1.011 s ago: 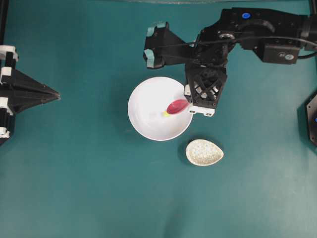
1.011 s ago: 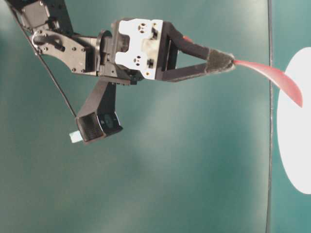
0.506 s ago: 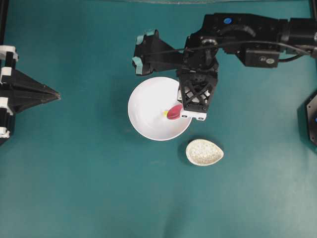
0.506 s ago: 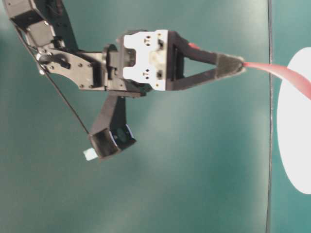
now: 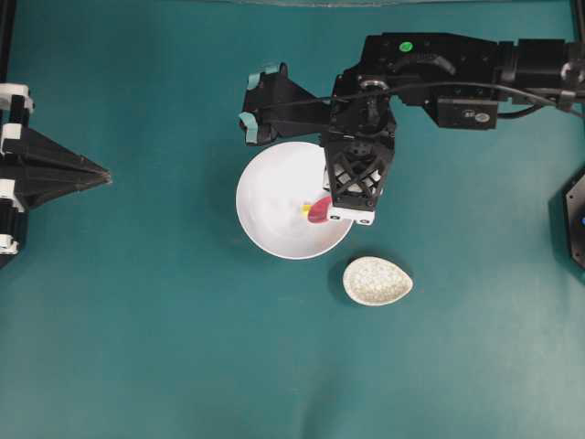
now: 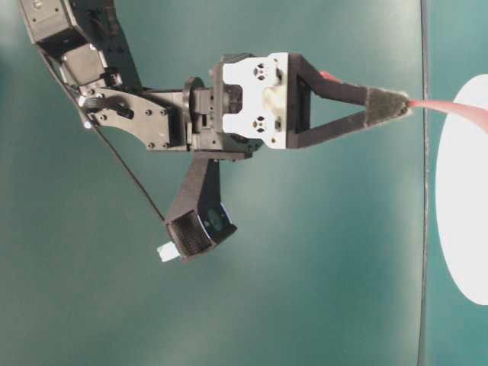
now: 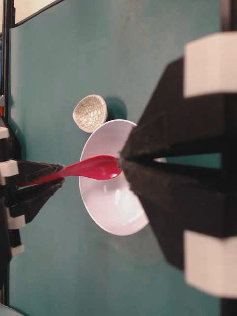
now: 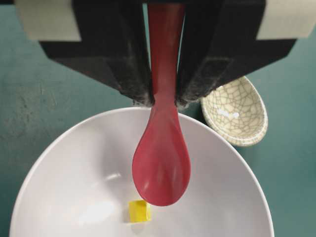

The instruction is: Scoop the yellow hexagonal prism block from the bowl with a spoon using the right arm.

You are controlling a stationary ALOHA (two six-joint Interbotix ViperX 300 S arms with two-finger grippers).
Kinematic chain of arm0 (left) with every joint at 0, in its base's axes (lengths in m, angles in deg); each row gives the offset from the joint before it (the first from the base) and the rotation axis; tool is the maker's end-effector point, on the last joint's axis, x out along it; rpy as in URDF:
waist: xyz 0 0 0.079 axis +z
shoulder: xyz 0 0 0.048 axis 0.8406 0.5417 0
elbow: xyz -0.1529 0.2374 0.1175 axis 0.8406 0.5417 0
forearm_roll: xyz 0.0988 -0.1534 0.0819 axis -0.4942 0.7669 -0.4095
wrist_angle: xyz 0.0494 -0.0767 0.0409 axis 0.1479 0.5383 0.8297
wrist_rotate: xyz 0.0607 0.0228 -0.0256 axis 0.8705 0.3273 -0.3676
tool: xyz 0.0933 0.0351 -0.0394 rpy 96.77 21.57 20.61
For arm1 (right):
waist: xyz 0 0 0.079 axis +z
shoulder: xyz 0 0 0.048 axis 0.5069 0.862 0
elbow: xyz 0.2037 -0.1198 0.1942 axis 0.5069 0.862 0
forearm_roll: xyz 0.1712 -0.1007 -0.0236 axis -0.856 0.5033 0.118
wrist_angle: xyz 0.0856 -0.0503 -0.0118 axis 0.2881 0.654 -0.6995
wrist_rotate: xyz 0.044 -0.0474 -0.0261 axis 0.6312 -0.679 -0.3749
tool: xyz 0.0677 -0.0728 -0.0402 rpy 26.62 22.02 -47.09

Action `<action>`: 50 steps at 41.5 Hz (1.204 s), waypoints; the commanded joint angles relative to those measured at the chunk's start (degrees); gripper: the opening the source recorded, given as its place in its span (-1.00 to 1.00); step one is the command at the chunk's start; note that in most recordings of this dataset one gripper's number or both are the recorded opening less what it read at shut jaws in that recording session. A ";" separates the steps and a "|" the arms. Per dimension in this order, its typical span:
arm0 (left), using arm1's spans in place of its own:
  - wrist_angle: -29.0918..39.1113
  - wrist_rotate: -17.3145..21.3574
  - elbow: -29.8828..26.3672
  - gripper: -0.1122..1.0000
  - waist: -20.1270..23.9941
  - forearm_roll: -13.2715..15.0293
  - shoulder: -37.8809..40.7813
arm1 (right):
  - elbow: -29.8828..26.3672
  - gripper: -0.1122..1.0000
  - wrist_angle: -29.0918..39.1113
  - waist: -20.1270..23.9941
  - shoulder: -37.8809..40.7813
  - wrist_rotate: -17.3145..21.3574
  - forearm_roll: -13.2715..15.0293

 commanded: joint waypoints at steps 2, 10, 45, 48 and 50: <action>-0.26 0.00 -1.23 -0.76 0.09 -0.18 0.26 | -0.18 -0.37 -0.44 0.26 -1.14 0.18 -0.09; -0.26 0.00 -1.23 -0.76 0.09 -0.18 0.18 | 0.62 -0.36 -0.62 0.35 -1.05 0.18 -0.09; 0.00 0.00 -1.23 -0.76 0.09 -0.18 0.09 | 1.58 -0.36 -9.67 0.44 0.88 -0.79 0.18; 0.00 0.00 -1.23 -0.76 0.09 -0.18 0.09 | 1.58 -0.36 -10.72 0.44 0.97 -0.79 0.44; -0.09 0.00 -1.23 -0.76 0.09 -0.18 0.18 | 1.58 -0.37 -11.43 0.44 0.97 -0.79 0.88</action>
